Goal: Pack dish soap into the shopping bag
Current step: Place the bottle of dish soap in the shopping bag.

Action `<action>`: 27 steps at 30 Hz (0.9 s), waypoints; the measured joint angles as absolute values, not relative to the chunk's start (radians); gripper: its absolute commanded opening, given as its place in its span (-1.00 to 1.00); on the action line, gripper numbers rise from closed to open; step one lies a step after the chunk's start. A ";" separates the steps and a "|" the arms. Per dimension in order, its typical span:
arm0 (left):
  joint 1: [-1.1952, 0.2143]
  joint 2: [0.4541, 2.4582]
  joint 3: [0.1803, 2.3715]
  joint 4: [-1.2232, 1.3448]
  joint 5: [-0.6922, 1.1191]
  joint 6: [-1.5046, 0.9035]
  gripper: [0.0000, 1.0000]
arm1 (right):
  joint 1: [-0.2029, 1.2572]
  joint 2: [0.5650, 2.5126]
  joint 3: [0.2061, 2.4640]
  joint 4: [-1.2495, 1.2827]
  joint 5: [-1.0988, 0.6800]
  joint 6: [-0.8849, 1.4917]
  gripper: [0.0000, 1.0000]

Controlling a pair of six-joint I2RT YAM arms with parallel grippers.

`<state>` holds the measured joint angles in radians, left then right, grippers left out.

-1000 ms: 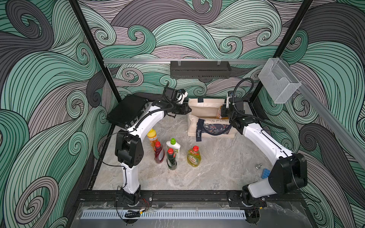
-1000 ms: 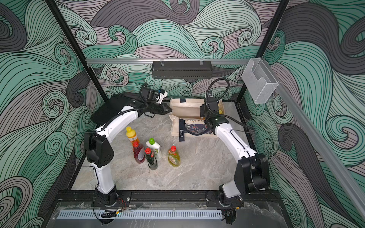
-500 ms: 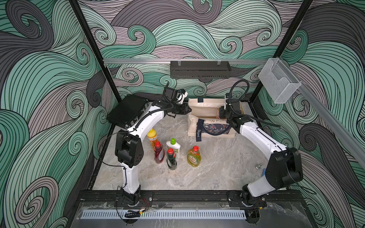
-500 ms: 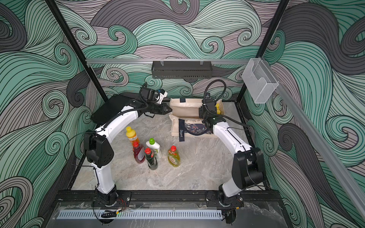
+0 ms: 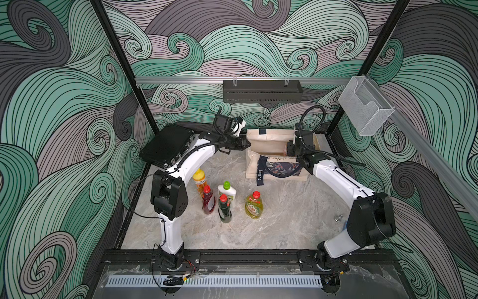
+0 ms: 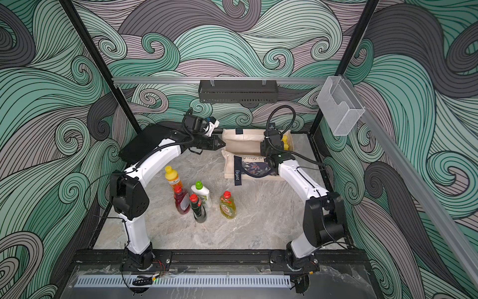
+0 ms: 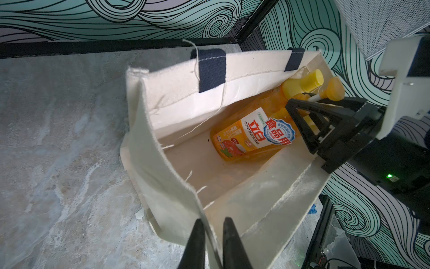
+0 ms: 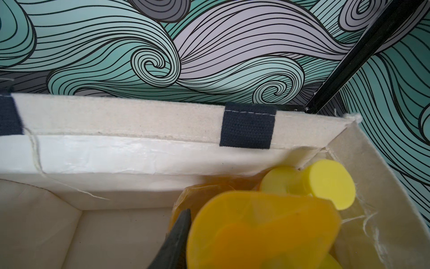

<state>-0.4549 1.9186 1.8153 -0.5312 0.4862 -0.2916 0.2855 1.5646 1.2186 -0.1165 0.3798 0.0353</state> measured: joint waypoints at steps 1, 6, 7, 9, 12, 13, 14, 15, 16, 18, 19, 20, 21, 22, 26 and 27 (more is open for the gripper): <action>-0.455 1.919 1.815 -0.531 0.486 -0.292 -0.72 | 0.286 1.565 1.219 -0.117 0.383 0.035 -0.13; -0.455 1.919 1.815 -0.531 0.486 -0.292 -0.72 | 0.279 1.564 1.238 -0.104 0.430 0.007 0.12; -0.455 1.919 1.816 -0.531 0.486 -0.292 -0.72 | 0.278 1.564 1.246 -0.104 0.438 0.004 0.18; -0.455 1.919 1.815 -0.531 0.486 -0.292 -0.72 | 0.274 1.564 1.259 -0.107 0.448 0.003 0.21; -0.455 1.919 1.815 -0.531 0.486 -0.292 -0.72 | 0.271 1.563 1.269 -0.112 0.457 0.002 0.24; -0.455 1.919 1.815 -0.531 0.486 -0.292 -0.72 | 0.270 1.561 1.273 -0.112 0.459 0.001 0.25; -0.455 1.919 1.815 -0.531 0.486 -0.291 -0.72 | 0.270 1.559 1.277 -0.112 0.460 0.001 0.27; -0.455 1.919 1.815 -0.531 0.486 -0.292 -0.71 | 0.270 1.554 1.280 -0.113 0.461 0.001 0.29; -0.455 1.919 1.815 -0.531 0.486 -0.292 -0.70 | 0.270 1.547 1.284 -0.117 0.461 0.000 0.30; -0.455 1.919 1.815 -0.531 0.485 -0.291 -0.69 | 0.270 1.537 1.286 -0.141 0.461 -0.002 0.33; -0.455 1.919 1.815 -0.531 0.483 -0.291 -0.68 | 0.270 1.535 1.289 -0.150 0.461 -0.004 0.33; -0.455 1.919 1.815 -0.531 0.482 -0.291 -0.68 | 0.270 1.533 1.292 -0.159 0.461 -0.004 0.34; -0.455 1.918 1.815 -0.531 0.480 -0.291 -0.68 | 0.270 1.531 1.295 -0.170 0.460 -0.004 0.34; -0.455 1.917 1.815 -0.532 0.478 -0.291 -0.67 | 0.270 1.526 1.296 -0.180 0.458 -0.004 0.35; -0.455 1.908 1.815 -0.546 0.464 -0.286 -0.66 | 0.270 1.498 1.296 -0.233 0.438 -0.007 0.39; -0.455 1.904 1.814 -0.550 0.458 -0.284 -0.61 | 0.270 1.487 1.296 -0.252 0.429 -0.007 0.39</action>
<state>-0.4549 1.9038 1.8145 -0.5503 0.4580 -0.2836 0.2695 1.4872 1.2957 -0.2520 0.4290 -0.0074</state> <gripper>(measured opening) 0.170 0.694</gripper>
